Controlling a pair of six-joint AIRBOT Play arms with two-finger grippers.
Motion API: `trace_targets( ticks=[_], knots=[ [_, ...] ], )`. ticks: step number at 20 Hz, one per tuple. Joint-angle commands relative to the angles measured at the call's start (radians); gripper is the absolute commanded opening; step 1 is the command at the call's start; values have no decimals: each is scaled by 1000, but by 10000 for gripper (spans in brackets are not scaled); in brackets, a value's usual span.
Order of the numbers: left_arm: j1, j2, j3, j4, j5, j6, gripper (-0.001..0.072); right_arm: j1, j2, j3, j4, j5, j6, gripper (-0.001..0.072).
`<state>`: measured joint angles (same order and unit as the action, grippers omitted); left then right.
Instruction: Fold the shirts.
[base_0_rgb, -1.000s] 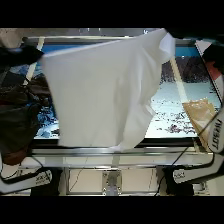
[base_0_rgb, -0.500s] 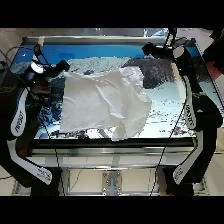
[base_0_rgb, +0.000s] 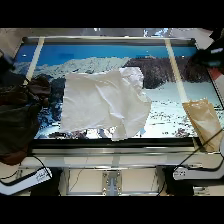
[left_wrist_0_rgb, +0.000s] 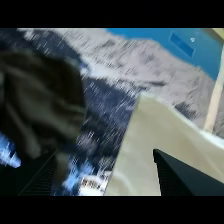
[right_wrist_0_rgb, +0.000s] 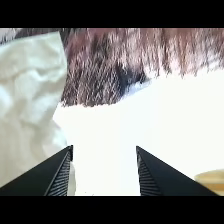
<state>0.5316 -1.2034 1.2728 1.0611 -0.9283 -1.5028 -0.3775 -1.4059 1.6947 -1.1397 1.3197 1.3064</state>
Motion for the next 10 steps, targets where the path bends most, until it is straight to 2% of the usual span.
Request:
trace_targets(
  ticks=[1,3,5,6,8,10],
  knots=[
    [121,250,-476,-30,-60,-107,705,-101,263,-544,172,-97,-64,440],
    [140,341,-724,-142,-56,-114,705,-103,387,-894,372,-303,-66,455],
    [141,365,-879,-266,-56,-113,705,-103,404,-1090,575,-287,-90,455],
    [141,365,-929,-297,-58,-112,705,-103,385,-1127,631,-232,-151,454],
    [140,365,-997,-304,-56,-101,705,-103,345,-1129,647,-191,-183,455],
    [138,365,-1034,-303,-56,-86,705,-103,325,-1130,637,-218,-183,454]
  ],
)
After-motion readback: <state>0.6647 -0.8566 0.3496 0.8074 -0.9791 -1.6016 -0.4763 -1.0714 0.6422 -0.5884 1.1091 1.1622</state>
